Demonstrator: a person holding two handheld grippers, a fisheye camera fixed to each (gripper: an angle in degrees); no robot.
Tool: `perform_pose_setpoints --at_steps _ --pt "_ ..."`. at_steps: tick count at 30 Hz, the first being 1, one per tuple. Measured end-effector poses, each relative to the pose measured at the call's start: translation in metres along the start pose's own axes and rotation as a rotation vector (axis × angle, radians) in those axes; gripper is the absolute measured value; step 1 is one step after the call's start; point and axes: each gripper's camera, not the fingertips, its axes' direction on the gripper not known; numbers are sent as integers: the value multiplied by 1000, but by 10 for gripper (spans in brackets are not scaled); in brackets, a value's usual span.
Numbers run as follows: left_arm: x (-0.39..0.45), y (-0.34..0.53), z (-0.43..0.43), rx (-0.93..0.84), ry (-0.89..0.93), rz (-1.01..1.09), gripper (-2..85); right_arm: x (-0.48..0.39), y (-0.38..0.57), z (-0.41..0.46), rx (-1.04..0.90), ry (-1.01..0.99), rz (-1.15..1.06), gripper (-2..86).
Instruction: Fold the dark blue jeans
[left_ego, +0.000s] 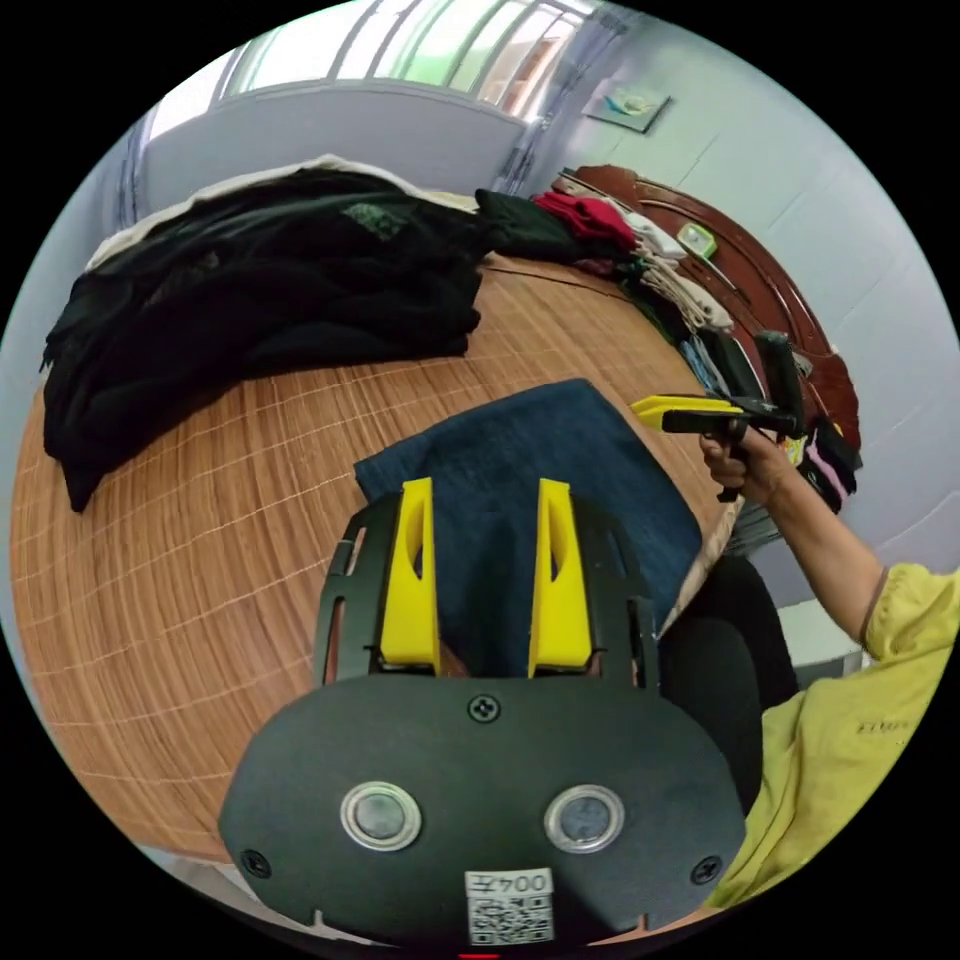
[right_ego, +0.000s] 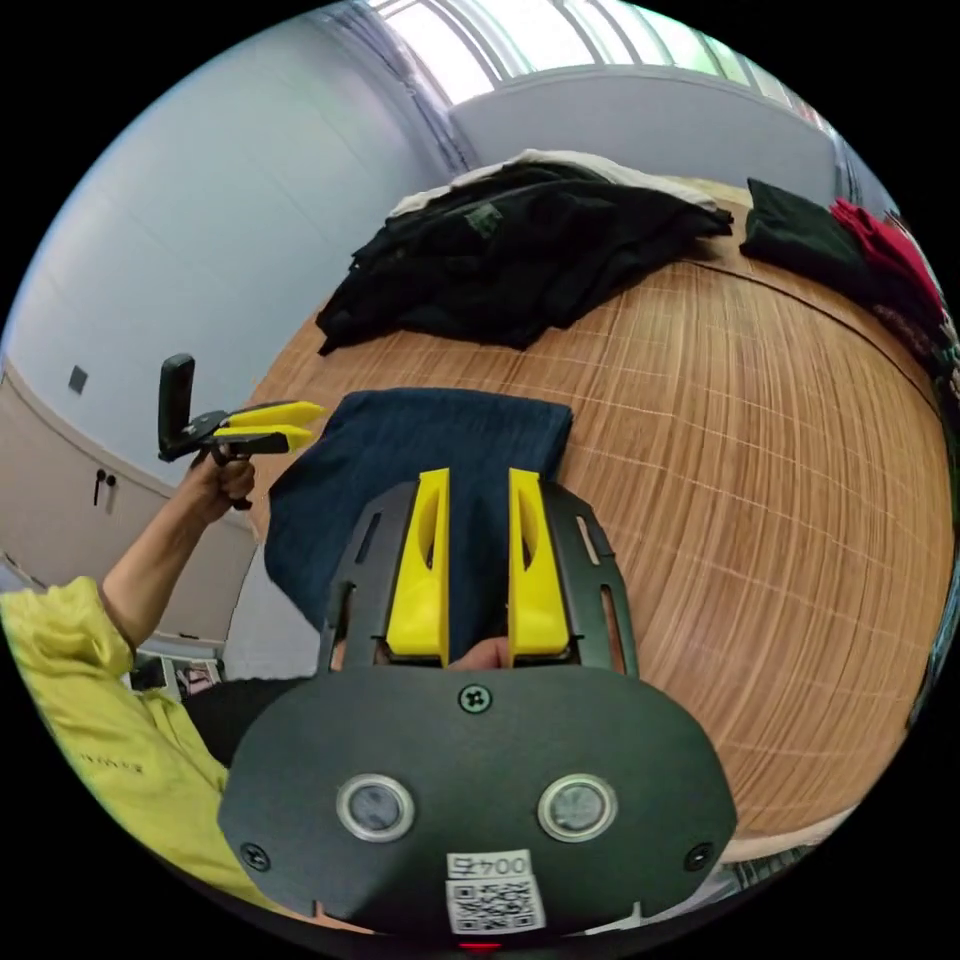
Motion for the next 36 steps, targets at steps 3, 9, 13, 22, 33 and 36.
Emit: perform_pose_setpoints --at_steps 3,9,13,22,33,36 --pt "37 28 -17 -40 -42 89 142 -37 40 -15 -21 51 -69 95" --pt "54 44 30 -227 -145 85 140 -83 83 26 -247 256 -107 95" --pt "59 12 37 -310 -187 81 138 -99 87 41 -279 343 -86 90" --pt "105 5 -40 -227 -217 122 129 -119 144 -30 -77 238 47 78" --pt "149 -31 -128 -179 -223 111 121 -132 216 -87 78 112 134 61" --pt "165 -49 -150 -171 -233 131 121 -132 228 -91 84 83 147 60"
